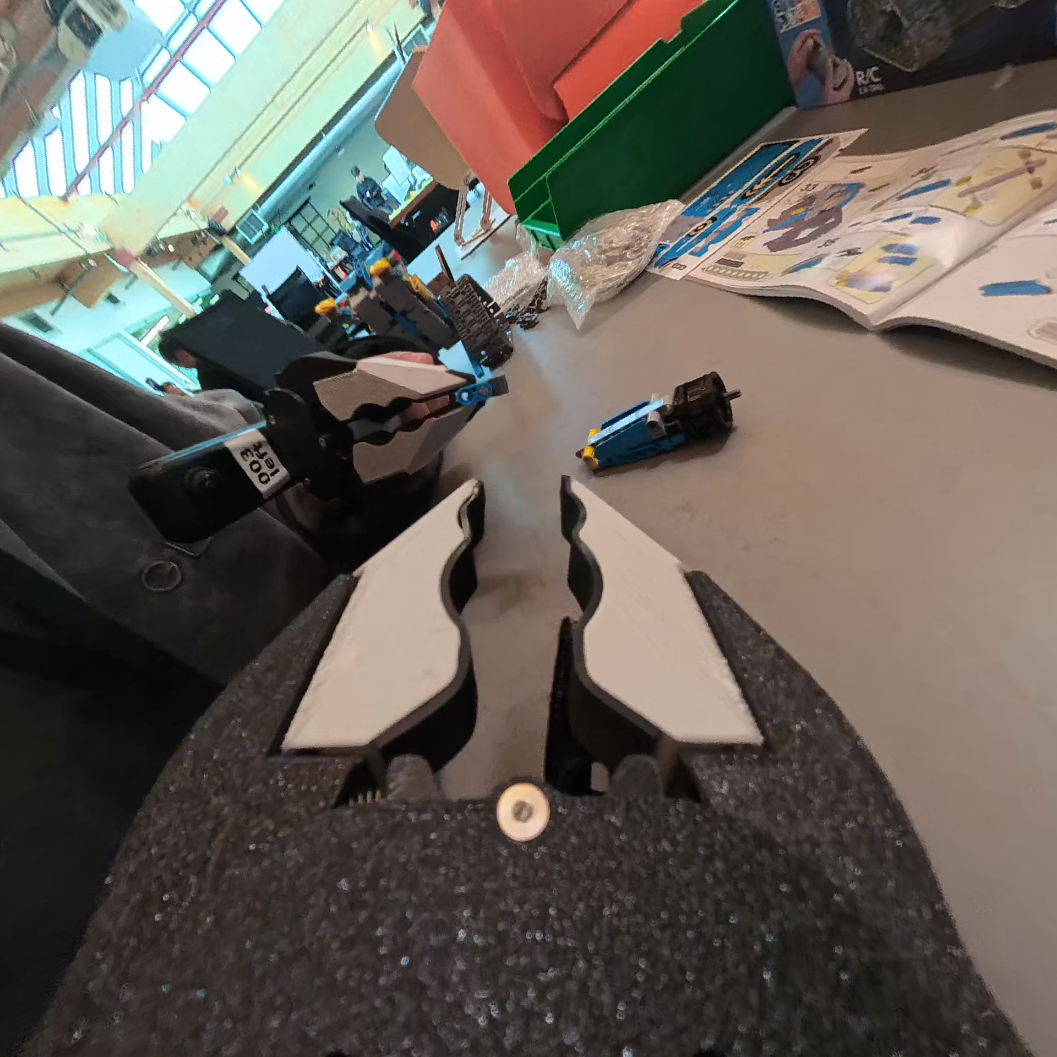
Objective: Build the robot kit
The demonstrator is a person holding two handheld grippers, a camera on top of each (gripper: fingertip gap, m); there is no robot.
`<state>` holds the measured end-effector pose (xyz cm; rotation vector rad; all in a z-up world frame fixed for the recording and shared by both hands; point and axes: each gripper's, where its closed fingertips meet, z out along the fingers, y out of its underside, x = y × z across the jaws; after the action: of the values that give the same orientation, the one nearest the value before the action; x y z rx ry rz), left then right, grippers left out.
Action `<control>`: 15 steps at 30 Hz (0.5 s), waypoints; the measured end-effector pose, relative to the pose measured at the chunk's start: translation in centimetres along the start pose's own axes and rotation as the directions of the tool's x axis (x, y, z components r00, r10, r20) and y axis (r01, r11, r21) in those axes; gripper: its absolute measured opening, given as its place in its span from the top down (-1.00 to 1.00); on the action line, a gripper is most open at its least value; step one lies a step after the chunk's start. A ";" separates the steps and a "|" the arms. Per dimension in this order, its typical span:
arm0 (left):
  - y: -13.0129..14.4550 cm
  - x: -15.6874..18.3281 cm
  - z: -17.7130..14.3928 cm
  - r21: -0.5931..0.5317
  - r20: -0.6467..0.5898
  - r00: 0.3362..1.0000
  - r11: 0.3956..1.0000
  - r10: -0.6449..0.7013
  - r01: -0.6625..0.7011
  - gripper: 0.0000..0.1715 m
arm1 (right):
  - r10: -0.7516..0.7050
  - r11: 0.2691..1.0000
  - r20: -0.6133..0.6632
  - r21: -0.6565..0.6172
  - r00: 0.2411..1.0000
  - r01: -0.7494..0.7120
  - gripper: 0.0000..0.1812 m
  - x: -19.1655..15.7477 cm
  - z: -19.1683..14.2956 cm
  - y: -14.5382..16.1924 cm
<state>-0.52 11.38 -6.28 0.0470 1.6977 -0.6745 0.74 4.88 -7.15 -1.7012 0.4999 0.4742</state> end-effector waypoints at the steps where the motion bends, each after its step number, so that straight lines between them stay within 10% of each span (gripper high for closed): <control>1: -0.2 0.0 -0.1 0.004 0.006 1.000 1.000 0.019 -0.019 0.97 | -0.028 1.000 0.002 -0.003 1.000 0.028 0.68 -0.3 0.3 0.0; 15: -3.9 1.3 -1.1 0.096 0.053 0.978 0.973 0.203 -0.208 0.97 | -0.316 0.948 0.036 -0.026 0.948 0.317 0.53 -4.2 3.3 0.7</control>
<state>-3.32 8.25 -5.84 0.2746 1.5904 -0.6009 -3.25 8.25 -5.94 -1.7611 0.1891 0.2752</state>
